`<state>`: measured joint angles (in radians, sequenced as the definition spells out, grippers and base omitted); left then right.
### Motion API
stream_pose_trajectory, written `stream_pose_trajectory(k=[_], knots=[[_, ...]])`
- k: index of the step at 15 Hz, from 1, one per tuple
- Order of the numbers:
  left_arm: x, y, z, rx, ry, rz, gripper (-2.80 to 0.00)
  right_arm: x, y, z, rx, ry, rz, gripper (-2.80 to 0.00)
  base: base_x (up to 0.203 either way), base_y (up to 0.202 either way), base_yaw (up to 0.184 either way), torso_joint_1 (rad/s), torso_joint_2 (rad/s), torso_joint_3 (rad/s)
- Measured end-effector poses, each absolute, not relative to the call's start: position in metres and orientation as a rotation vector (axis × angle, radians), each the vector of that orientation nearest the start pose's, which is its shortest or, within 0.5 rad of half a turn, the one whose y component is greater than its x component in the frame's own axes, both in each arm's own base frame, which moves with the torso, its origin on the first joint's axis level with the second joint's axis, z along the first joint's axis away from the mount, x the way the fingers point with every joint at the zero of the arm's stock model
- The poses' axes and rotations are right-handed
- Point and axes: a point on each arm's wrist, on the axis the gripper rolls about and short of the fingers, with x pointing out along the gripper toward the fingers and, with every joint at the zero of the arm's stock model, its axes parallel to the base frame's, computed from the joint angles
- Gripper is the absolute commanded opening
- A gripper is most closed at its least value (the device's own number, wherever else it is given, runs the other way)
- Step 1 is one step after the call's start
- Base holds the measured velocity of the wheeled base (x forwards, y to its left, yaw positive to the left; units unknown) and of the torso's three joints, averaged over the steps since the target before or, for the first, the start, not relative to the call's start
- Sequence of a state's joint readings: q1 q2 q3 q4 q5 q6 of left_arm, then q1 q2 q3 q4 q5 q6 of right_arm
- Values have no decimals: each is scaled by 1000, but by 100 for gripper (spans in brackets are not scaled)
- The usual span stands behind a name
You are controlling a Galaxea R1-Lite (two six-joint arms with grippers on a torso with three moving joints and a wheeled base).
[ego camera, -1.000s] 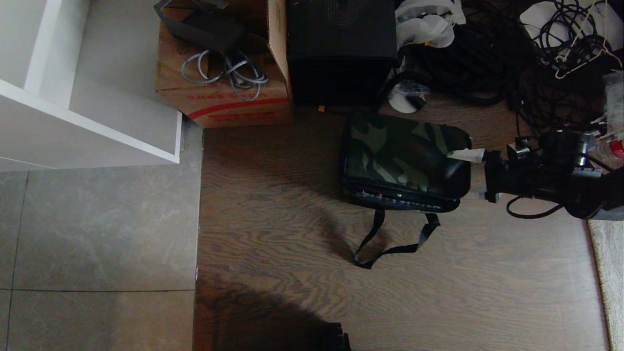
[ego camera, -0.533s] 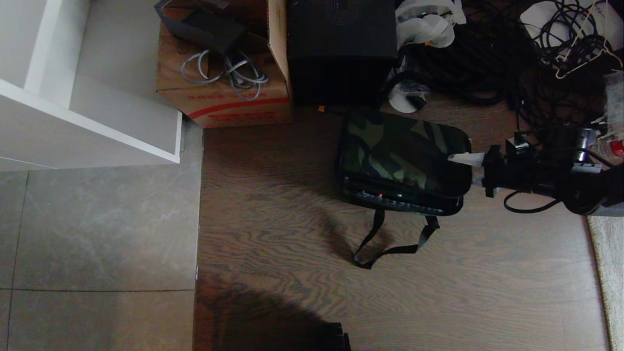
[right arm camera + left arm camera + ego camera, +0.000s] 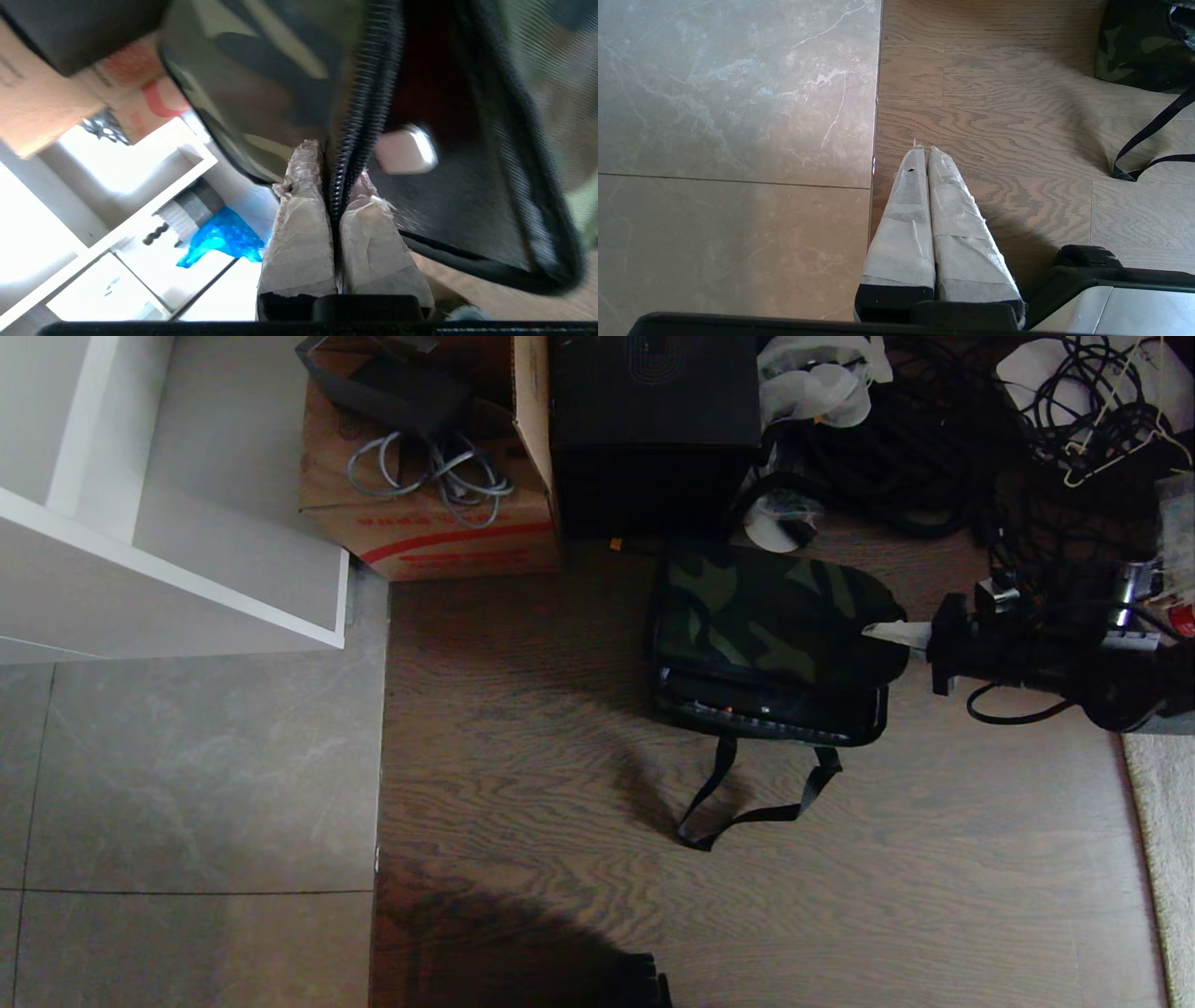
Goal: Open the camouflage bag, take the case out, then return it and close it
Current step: Open the top of the storage box
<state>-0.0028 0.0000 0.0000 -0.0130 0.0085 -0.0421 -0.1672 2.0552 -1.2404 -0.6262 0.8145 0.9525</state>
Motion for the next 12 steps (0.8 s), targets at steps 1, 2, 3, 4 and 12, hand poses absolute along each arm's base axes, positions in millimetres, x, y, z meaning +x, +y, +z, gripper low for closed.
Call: stream_pose_trajectory(k=[1, 2, 3, 4, 12], knots=[[-23, 0, 77, -42, -13, 4, -280, 407, -52, 177, 1019, 458, 522, -280, 0, 0, 0, 0, 0, 0], [-23, 0, 77, -42, -13, 5, -280, 408, -52, 183, 1033, 448, 527, -280, 0, 0, 0, 0, 0, 0], [-23, 0, 77, -42, -13, 5, -280, 408, -52, 188, 1042, 439, 530, -280, 0, 0, 0, 0, 0, 0], [-23, 0, 77, -42, -14, 6, -280, 408, -53, 192, 1043, 430, 534, -280, 0, 0, 0, 0, 0, 0], [-23, 0, 77, -42, -14, 6, -280, 406, -53, 222, 1102, 331, 569, 0, 0, 0, 0, 0, 0, 0]])
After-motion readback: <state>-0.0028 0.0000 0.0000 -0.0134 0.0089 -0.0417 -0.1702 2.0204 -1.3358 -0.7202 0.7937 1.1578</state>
